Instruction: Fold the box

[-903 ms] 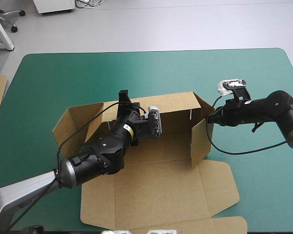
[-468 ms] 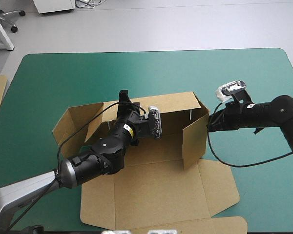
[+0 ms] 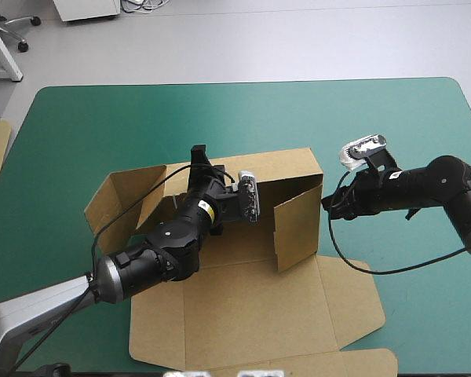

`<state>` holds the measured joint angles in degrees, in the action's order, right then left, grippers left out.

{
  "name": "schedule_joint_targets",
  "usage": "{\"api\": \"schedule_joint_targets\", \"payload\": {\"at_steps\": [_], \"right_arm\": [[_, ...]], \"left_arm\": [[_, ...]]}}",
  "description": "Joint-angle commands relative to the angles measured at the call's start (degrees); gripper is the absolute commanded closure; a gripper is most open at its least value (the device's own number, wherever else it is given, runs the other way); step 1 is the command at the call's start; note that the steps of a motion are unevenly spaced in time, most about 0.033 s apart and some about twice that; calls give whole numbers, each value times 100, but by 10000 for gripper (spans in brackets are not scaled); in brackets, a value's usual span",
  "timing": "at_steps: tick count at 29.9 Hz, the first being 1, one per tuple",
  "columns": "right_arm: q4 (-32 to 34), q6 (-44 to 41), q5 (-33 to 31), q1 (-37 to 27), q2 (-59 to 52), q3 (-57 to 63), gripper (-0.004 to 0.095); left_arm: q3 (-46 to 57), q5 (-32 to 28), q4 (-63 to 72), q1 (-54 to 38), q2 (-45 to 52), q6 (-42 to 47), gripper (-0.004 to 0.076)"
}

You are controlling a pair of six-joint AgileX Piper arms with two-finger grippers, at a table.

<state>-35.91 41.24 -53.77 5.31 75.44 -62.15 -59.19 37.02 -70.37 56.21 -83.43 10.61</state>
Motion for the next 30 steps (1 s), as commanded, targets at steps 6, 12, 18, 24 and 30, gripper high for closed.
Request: {"api": "schedule_joint_targets", "payload": {"at_steps": [6,12,18,24,30], "right_arm": [[-434,93,-283,29,-201,-110,422],[-466,137,-129,29,-296,27,420],[-1411,1210,327,29,-365,461,421],[-1493,1297,444,29,-486,641,421],[-1677,1504,485,29,-748,805,421]], "left_arm": [[-22,-254,497,78,79,195,738],[-22,-279,497,78,79,195,738],[-22,-259,497,78,79,287,738],[-22,-259,497,78,79,287,738],[-22,-272,497,78,79,287,738]]}}
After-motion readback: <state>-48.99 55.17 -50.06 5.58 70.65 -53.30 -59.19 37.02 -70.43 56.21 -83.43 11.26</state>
